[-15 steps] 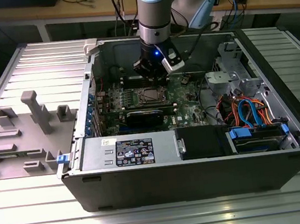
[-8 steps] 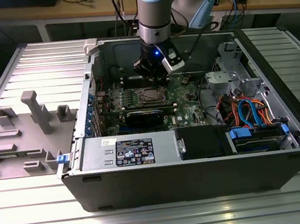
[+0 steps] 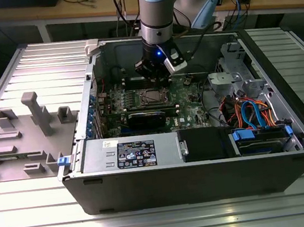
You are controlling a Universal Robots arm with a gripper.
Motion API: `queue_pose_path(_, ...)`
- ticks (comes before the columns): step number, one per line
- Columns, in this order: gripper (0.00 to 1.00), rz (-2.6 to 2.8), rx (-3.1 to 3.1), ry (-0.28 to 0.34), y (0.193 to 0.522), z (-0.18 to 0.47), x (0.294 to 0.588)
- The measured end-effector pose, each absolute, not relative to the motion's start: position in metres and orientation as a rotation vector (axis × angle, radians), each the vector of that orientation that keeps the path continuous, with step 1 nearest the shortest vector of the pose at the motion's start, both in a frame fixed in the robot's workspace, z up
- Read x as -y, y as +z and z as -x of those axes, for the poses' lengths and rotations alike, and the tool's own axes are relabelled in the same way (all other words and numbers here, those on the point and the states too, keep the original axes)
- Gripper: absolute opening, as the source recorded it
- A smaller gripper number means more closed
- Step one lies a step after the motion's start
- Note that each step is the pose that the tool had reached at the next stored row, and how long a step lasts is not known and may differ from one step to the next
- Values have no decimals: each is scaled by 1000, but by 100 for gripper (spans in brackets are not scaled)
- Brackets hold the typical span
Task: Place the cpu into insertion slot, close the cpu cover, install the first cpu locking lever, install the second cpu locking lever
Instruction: 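Install the first cpu locking lever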
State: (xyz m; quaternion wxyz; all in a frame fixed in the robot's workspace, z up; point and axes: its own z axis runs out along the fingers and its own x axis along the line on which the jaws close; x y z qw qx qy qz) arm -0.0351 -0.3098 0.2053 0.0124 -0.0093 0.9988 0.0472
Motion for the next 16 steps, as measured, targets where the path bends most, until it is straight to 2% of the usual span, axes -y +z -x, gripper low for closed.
queue_pose_path(6,11,29,-3114,122,202,35,310)
queue_pose_path(16,11,29,-3114,124,208,35,310)
